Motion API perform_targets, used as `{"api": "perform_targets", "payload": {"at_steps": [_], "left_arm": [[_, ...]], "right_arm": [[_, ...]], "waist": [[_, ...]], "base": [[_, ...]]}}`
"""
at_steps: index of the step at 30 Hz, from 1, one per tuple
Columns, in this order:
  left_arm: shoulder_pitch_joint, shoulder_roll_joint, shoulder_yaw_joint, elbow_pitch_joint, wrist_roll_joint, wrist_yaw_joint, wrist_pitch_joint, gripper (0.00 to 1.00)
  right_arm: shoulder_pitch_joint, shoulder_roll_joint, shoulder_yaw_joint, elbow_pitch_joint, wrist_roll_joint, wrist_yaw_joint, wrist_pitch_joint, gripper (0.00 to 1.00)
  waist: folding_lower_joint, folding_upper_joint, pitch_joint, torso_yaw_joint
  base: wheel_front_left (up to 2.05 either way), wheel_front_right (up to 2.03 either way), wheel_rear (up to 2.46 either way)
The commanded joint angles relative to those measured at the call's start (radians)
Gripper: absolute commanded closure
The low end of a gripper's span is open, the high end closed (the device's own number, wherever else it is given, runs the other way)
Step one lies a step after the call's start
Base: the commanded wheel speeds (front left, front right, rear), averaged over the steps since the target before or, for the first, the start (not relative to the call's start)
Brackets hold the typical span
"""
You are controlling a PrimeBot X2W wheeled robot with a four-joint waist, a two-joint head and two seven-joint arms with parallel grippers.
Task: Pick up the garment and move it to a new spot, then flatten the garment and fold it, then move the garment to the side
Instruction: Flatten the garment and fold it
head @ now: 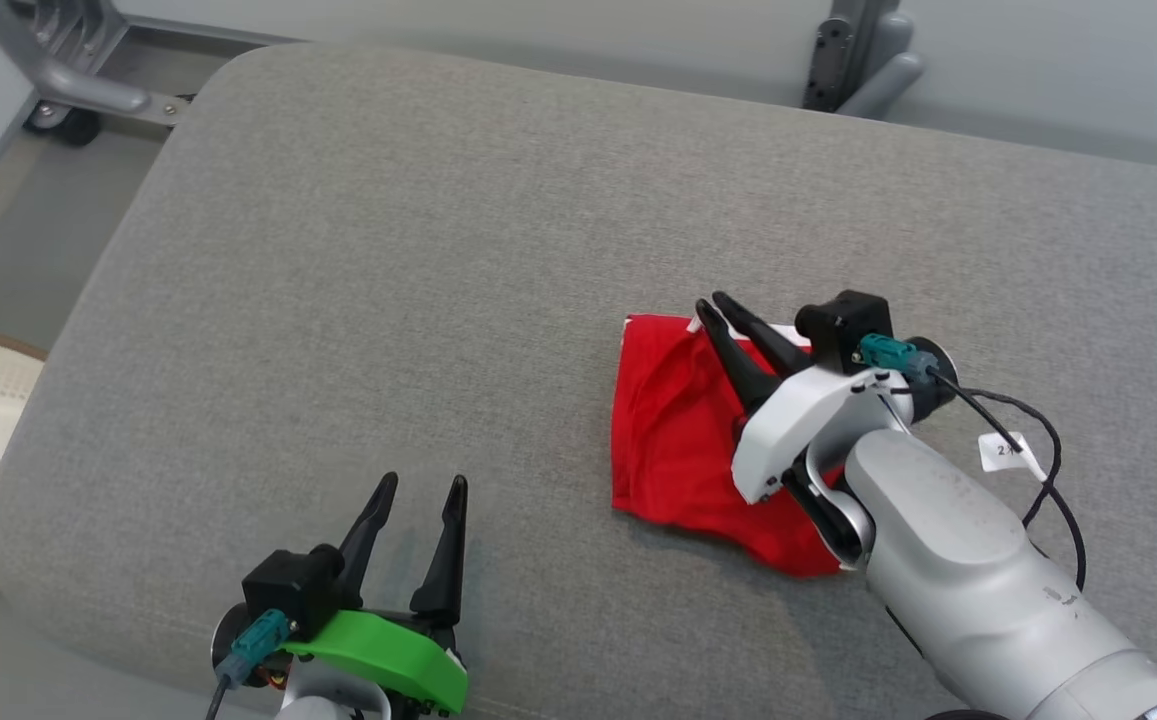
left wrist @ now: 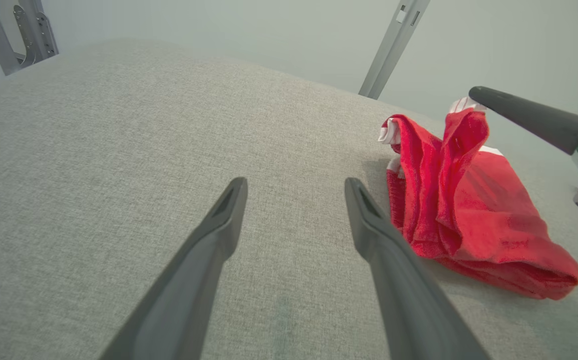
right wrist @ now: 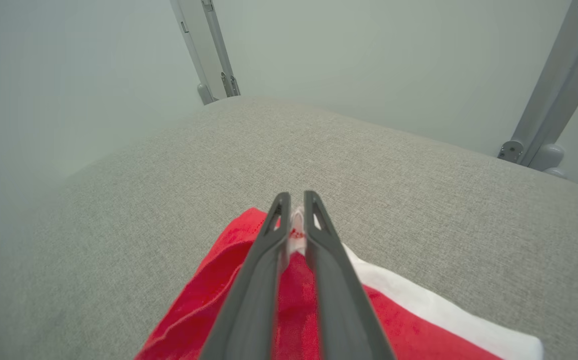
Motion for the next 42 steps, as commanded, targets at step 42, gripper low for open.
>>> {"api": "perform_targets", "payload": {"at_steps": [42], "left_arm": [[0.103, 0.004, 0.253, -0.023, 0.177, 0.031, 0.001, 0.00]], "right_arm": [[0.506, 0.028, -0.500, -0.383, -0.298, 0.000, 0.001, 0.00]], "waist": [[0.0000, 0.0000, -0.111, -0.320]], "base": [[0.00, 0.00, 0.00]]}}
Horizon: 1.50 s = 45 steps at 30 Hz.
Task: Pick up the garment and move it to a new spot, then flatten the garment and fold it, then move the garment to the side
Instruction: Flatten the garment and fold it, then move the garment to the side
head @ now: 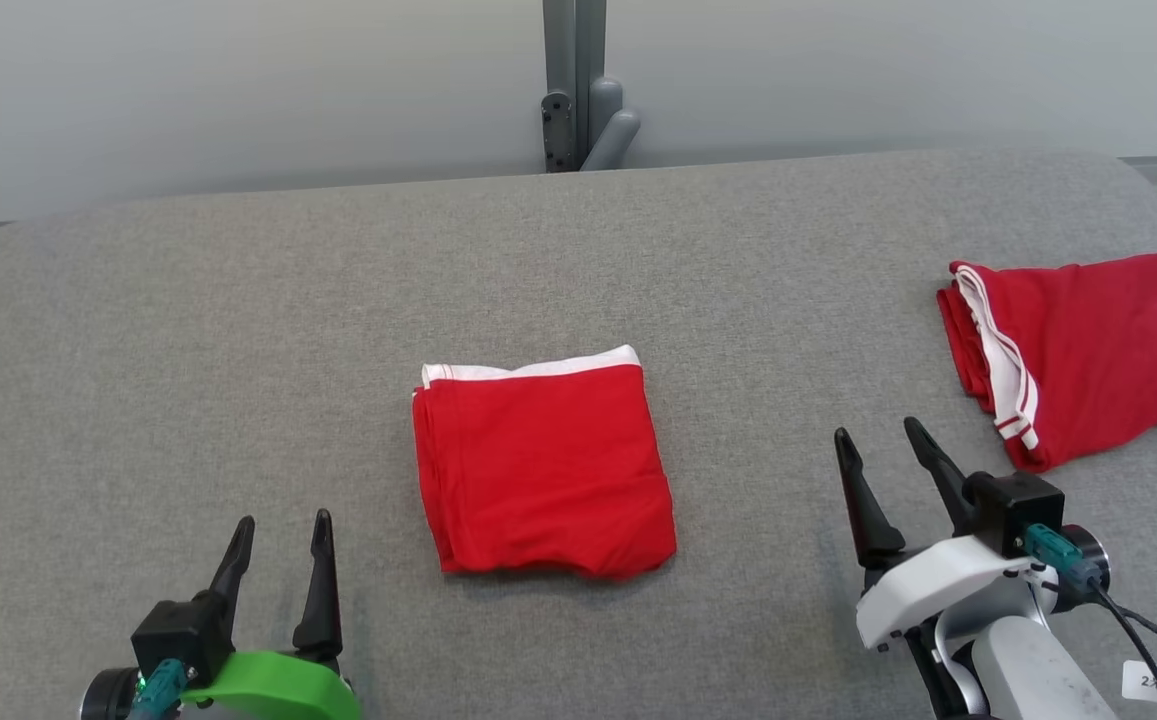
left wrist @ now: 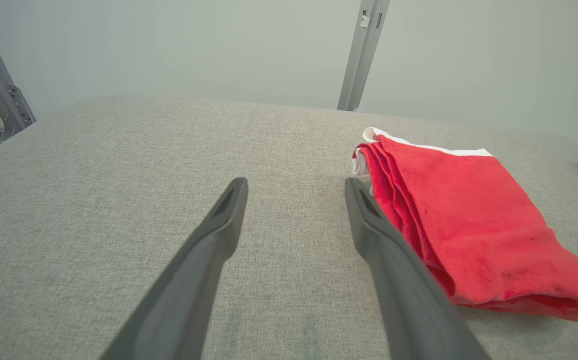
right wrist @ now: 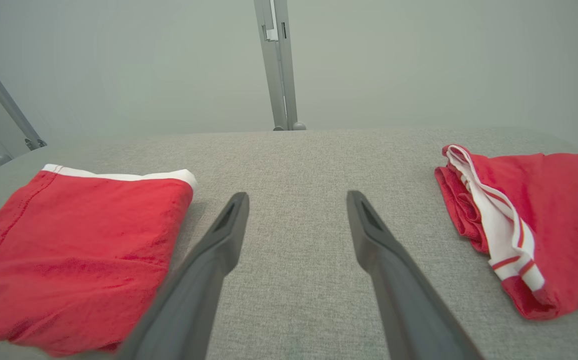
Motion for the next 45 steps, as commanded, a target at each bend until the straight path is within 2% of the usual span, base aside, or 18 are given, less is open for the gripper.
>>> {"api": "perform_targets", "payload": {"at_steps": [1, 15, 26, 34, 42, 45], "left_arm": [[0.023, 0.003, 0.006, 0.002, 0.004, 0.004, 0.001, 0.00], [0.088, 0.003, 0.037, -0.019, 0.013, 0.028, 0.001, 0.00], [0.078, 0.003, 0.017, -0.025, 0.000, 0.028, 0.001, 0.00], [0.050, 0.004, -0.075, -0.019, -0.003, 0.018, 0.001, 0.00], [0.011, 0.004, -0.142, -0.014, -0.015, 0.014, 0.001, 0.00], [0.004, 0.003, -0.149, -0.010, -0.016, 0.010, 0.001, 0.00]], "right_arm": [[0.016, 0.000, -0.001, -0.005, -0.004, -0.001, 0.001, 0.00], [0.079, 0.026, 0.007, -0.020, -0.022, -0.001, 0.001, 0.00], [0.078, 0.029, 0.025, -0.010, 0.008, -0.001, 0.001, 0.00], [0.031, 0.029, 0.091, 0.028, 0.095, -0.001, 0.001, 0.00], [-0.104, 0.028, 0.130, 0.178, 0.226, -0.001, 0.001, 0.00], [-0.130, 0.028, 0.133, 0.216, 0.272, -0.001, 0.001, 0.00]], "waist": [[0.0000, 0.0000, -0.014, -0.013], [0.0000, 0.0000, -0.053, -0.019], [0.0000, 0.0000, -0.033, 0.006], [0.0000, 0.0000, 0.020, 0.112], [0.0000, 0.0000, 0.093, 0.248], [0.0000, 0.0000, 0.104, 0.273]], "base": [[0.00, 0.00, 0.00], [0.00, 0.00, 0.00], [0.00, 0.00, 0.00], [0.00, 0.00, 0.00], [0.00, 0.00, 0.00], [0.00, 0.00, 0.00]]}}
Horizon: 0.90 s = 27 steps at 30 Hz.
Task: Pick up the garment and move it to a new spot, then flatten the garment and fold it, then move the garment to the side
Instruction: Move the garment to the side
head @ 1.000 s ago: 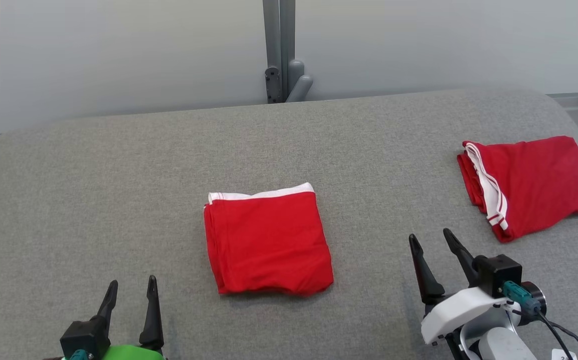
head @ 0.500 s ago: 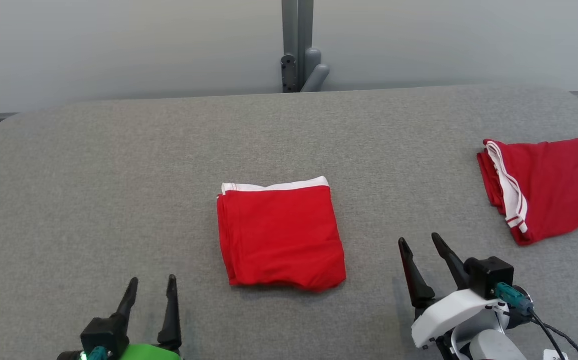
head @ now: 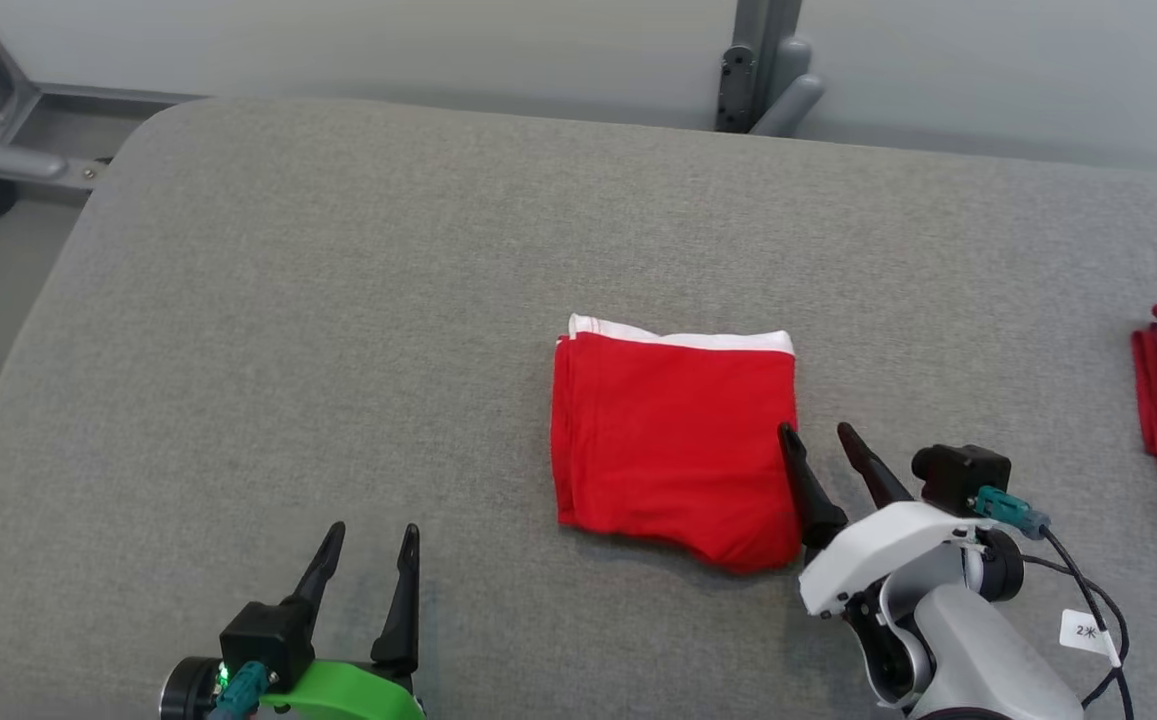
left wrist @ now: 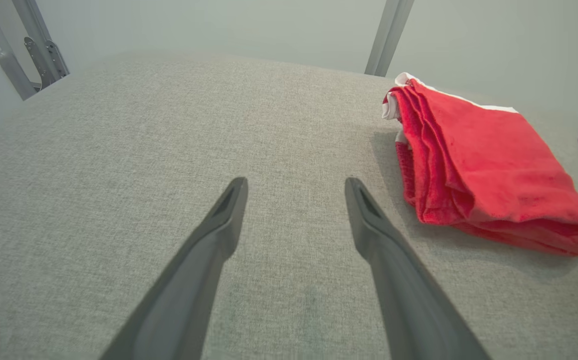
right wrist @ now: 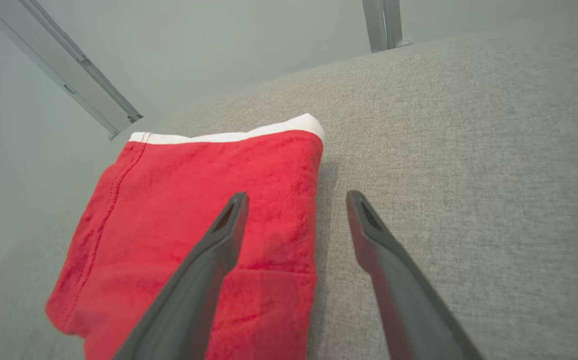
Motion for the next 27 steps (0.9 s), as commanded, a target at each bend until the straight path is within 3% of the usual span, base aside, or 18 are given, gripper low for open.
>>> {"api": "perform_targets", "payload": {"at_steps": [1, 11, 12, 13, 14, 20, 27], "left_arm": [[-0.020, 0.003, -0.001, 0.000, -0.001, -0.002, 0.001, 0.00], [-0.036, 0.003, 0.000, 0.000, 0.001, -0.008, 0.001, 0.00], [-0.039, 0.003, -0.001, -0.003, -0.001, -0.006, 0.001, 0.00], [-0.039, 0.003, -0.002, -0.003, -0.001, -0.005, 0.001, 0.00], [-0.038, 0.003, -0.003, -0.003, -0.001, -0.004, 0.001, 0.00], [-0.040, 0.003, -0.003, -0.003, -0.002, -0.006, 0.001, 0.00], [-0.014, 0.003, 0.011, -0.008, 0.015, -0.012, 0.001, 0.00]], "right_arm": [[-0.014, -0.004, -0.002, 0.016, 0.023, -0.001, 0.001, 0.00], [-0.112, -0.004, 0.027, 0.211, 0.091, -0.001, 0.001, 0.00], [-0.121, -0.003, 0.048, 0.225, 0.109, 0.000, 0.001, 0.36], [-0.122, -0.003, 0.056, 0.226, 0.115, 0.000, 0.002, 0.83], [-0.122, -0.003, 0.061, 0.224, 0.117, 0.000, 0.002, 1.00], [-0.109, -0.009, 0.035, 0.208, 0.099, -0.001, 0.001, 1.00], [-0.074, -0.006, 0.015, 0.169, 0.082, -0.001, 0.001, 1.00]], "waist": [[0.0000, 0.0000, 0.056, 0.079], [0.0000, 0.0000, 0.080, 0.124], [0.0000, 0.0000, 0.081, 0.120], [0.0000, 0.0000, 0.080, 0.116], [0.0000, 0.0000, 0.079, 0.111], [0.0000, 0.0000, 0.055, 0.067], [0.0000, 0.0000, 0.007, -0.094]], "base": [[0.00, 0.00, 0.00], [0.00, 0.00, 0.00], [0.00, 0.00, 0.00], [0.00, 0.00, 0.00], [0.00, 0.00, 0.00], [0.00, 0.00, 0.00], [0.00, 0.00, 0.00]]}}
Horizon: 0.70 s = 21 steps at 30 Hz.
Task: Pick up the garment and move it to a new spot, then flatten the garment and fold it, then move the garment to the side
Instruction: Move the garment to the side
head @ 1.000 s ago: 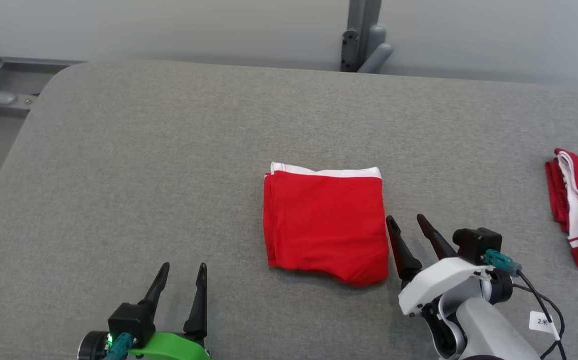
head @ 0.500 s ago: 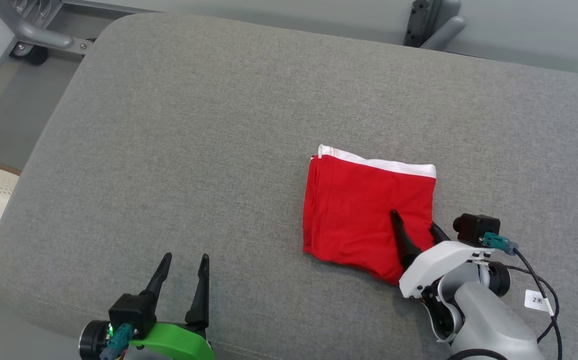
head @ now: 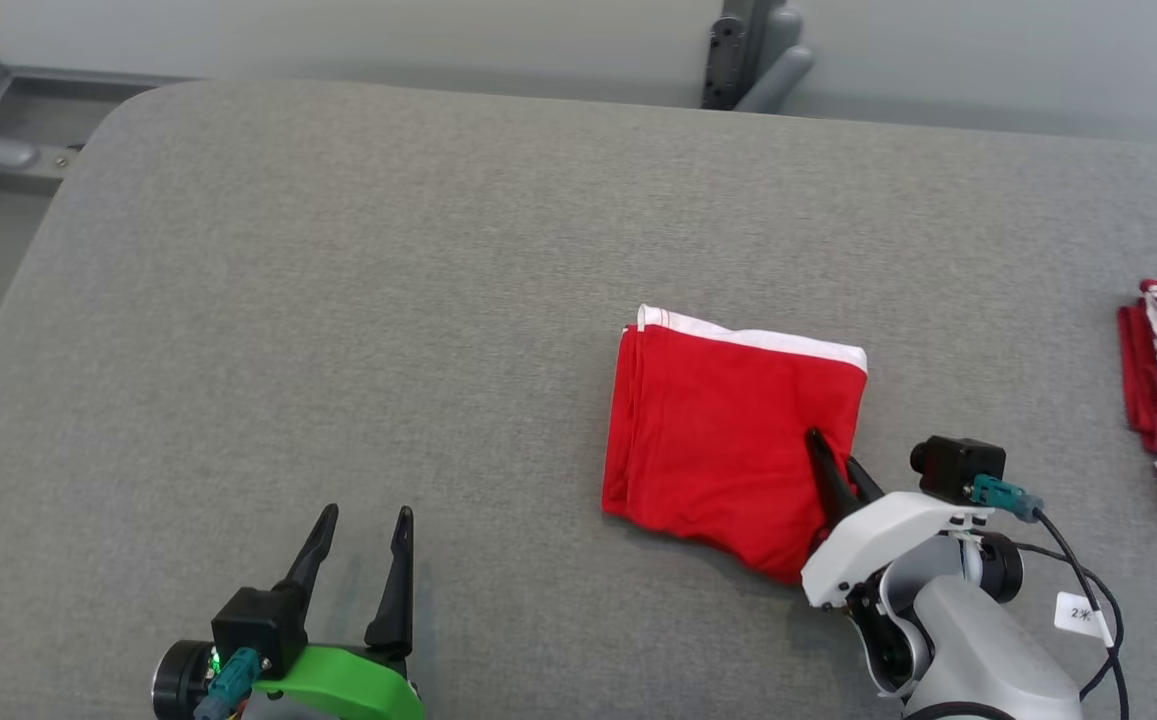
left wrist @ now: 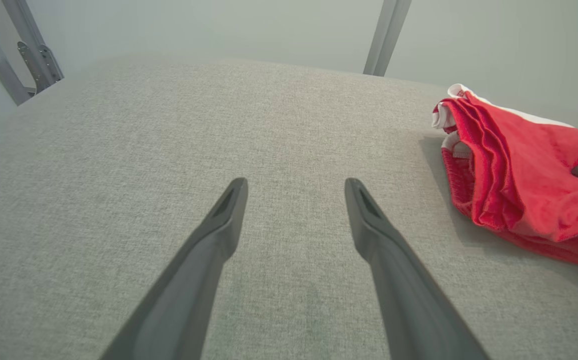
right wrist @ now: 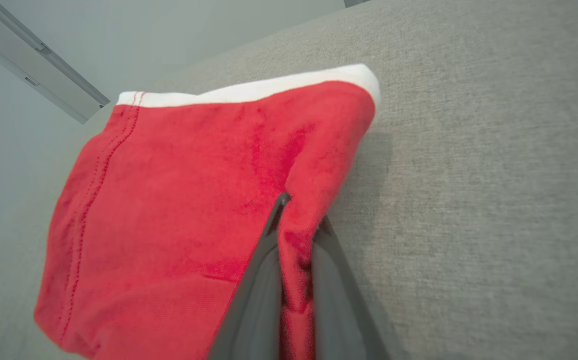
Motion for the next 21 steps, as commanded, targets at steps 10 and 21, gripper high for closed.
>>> {"api": "perform_targets", "payload": {"at_steps": [10, 21], "left_arm": [[-0.001, 0.003, 0.009, -0.013, 0.009, -0.007, 0.001, 0.00], [-0.065, 0.003, -0.001, -0.013, 0.034, -0.017, 0.001, 0.00]], "right_arm": [[0.065, -0.012, 0.030, -0.022, -0.009, -0.001, 0.001, 1.00], [0.040, -0.030, 0.069, -0.045, -0.009, -0.001, 0.001, 1.00]], "waist": [[0.0000, 0.0000, -0.047, -0.416], [0.0000, 0.0000, 0.019, -0.595]], "base": [[0.00, 0.00, 0.00], [0.00, 0.00, 0.00]]}}
